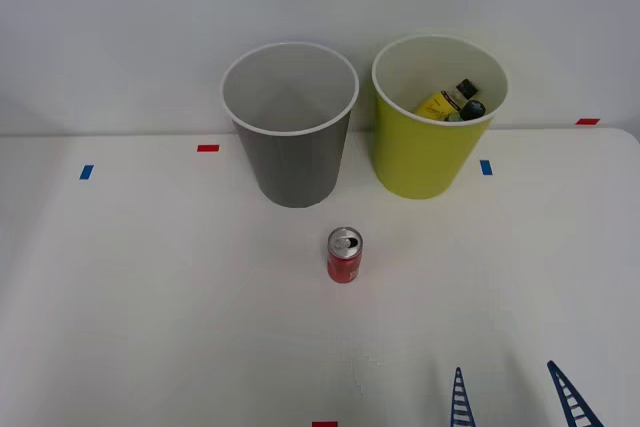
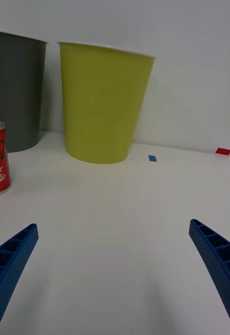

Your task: Put cans in the gray bin, plastic bottles in the light green bin

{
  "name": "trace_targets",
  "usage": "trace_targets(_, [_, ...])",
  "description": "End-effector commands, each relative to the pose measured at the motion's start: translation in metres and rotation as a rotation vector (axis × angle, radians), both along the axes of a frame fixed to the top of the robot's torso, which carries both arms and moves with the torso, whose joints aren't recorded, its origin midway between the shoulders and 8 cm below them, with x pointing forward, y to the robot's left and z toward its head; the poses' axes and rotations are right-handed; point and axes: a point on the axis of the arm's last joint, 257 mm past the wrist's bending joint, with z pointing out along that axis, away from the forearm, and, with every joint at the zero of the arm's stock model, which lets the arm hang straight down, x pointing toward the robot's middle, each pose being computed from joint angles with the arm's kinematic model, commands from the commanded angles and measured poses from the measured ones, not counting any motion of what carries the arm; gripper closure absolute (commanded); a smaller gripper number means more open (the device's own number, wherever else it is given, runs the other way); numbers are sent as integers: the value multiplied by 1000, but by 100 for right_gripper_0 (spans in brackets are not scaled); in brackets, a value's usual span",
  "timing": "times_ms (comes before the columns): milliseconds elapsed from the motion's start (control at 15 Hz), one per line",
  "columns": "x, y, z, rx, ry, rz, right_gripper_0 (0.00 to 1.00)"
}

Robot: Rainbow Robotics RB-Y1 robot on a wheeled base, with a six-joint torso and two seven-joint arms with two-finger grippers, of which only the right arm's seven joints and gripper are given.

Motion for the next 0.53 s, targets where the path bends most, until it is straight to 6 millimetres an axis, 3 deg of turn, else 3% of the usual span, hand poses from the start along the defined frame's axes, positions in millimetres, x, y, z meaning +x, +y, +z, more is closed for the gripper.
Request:
trace_targets(67, [0,0,0,0,0,0,0])
trace_targets(533, [0,0,0,0,0,0,0])
